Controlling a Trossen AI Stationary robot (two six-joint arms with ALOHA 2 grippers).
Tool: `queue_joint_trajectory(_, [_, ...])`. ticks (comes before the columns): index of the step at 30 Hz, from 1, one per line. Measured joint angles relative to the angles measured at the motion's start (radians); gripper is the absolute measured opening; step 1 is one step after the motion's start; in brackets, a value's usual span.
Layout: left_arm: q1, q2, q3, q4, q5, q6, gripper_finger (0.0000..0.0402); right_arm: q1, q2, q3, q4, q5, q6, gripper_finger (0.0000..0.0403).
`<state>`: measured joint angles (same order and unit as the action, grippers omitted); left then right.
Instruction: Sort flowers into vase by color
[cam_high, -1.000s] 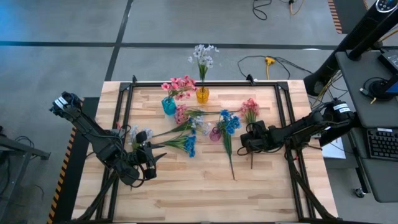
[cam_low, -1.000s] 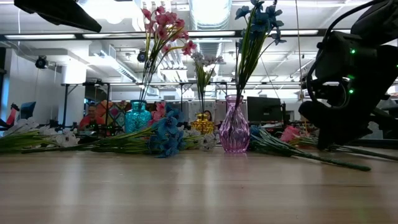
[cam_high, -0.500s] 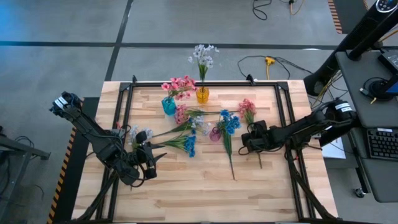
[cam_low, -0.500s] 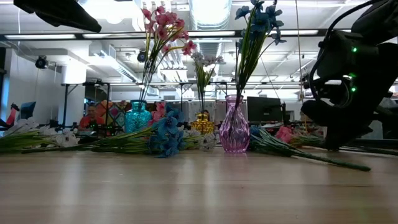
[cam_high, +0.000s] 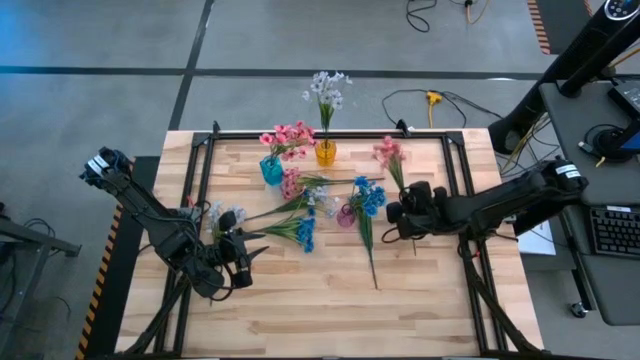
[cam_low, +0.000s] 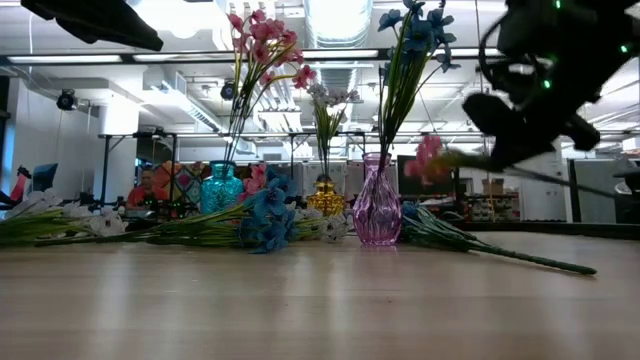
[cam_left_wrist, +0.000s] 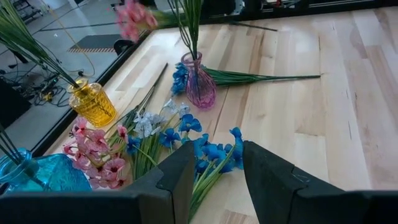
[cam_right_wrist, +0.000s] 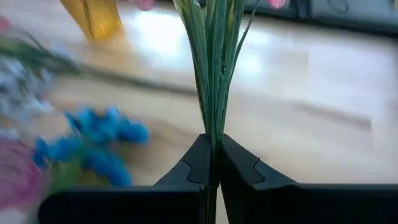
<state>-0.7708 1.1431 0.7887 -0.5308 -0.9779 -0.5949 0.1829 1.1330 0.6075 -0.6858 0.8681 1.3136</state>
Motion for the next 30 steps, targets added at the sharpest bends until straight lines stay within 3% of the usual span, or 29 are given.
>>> queue_joint_trajectory(7, [0.0,0.0,0.0,0.0,0.0,0.0,0.0119,0.0,-0.063,0.127,-0.103,0.14,-0.103,0.0014])
queue_joint_trajectory(15, [0.0,0.0,0.0,0.016,0.0,0.0,0.0119,0.0,-0.085,0.34,-0.184,0.218,-0.323,0.0013])
queue_joint_trajectory(23, [0.0,0.0,0.0,0.016,0.0,0.001,0.0119,0.0,-0.08,0.545,-0.201,0.236,-0.557,0.0013])
queue_joint_trajectory(30, [0.0,0.0,0.0,0.025,0.0,0.001,0.0119,0.0,-0.069,0.646,-0.201,0.254,-0.689,0.0013])
